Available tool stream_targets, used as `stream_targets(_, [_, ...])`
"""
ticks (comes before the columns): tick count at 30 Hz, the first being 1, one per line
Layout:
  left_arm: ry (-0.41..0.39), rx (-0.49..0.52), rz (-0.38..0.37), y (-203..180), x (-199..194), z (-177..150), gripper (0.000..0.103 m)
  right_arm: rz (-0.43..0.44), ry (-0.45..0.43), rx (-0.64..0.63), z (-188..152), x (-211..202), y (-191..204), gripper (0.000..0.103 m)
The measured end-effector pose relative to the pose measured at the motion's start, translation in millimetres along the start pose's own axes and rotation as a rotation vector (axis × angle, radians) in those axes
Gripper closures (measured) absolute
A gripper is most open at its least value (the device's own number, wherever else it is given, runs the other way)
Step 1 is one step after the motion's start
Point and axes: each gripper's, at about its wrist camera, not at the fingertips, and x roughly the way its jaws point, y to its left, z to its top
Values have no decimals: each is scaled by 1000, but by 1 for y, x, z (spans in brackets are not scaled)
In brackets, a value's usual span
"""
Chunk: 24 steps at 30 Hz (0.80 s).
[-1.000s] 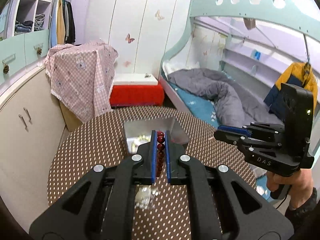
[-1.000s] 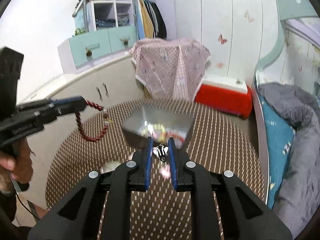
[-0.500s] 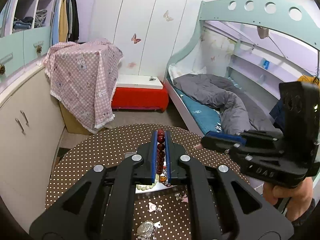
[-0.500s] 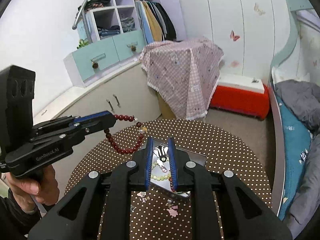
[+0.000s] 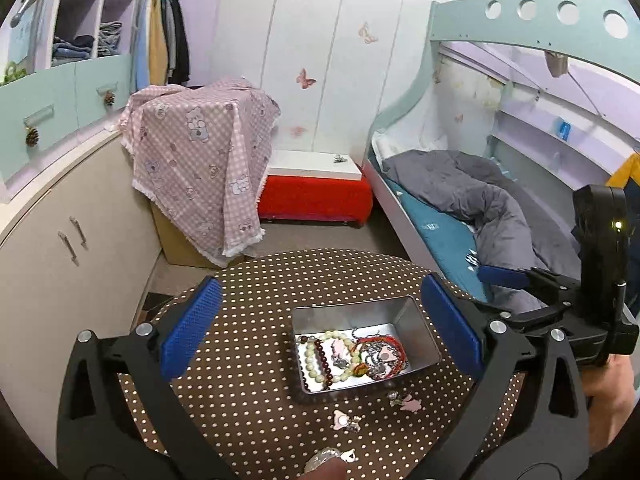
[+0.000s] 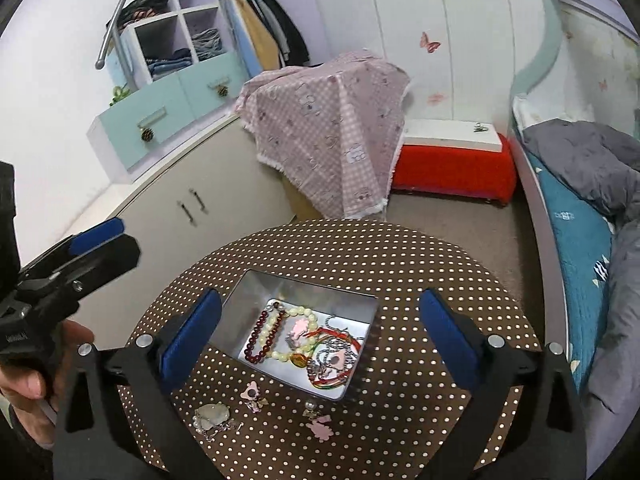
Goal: Organize jewelry
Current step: 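Move both tools back to the white jade pendant on the table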
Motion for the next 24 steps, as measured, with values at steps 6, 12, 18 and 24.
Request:
stream_targets(6, [-28,-1,41,1,-23,-9,6,-29,-34,3,-6,-13,4,8])
stream_targets(12, [-53,8,101,6,-47,-20,6,-37,-85,3,-13,-34,13,8])
stream_targets(18, [-63,22,127,10,-67,-35,6,-54,-132,-8,-26,-58,25,8])
stream_targets(24, [-55,70,125,6,-76,-61,6,-57,-138,-19,-50,-71,34,8])
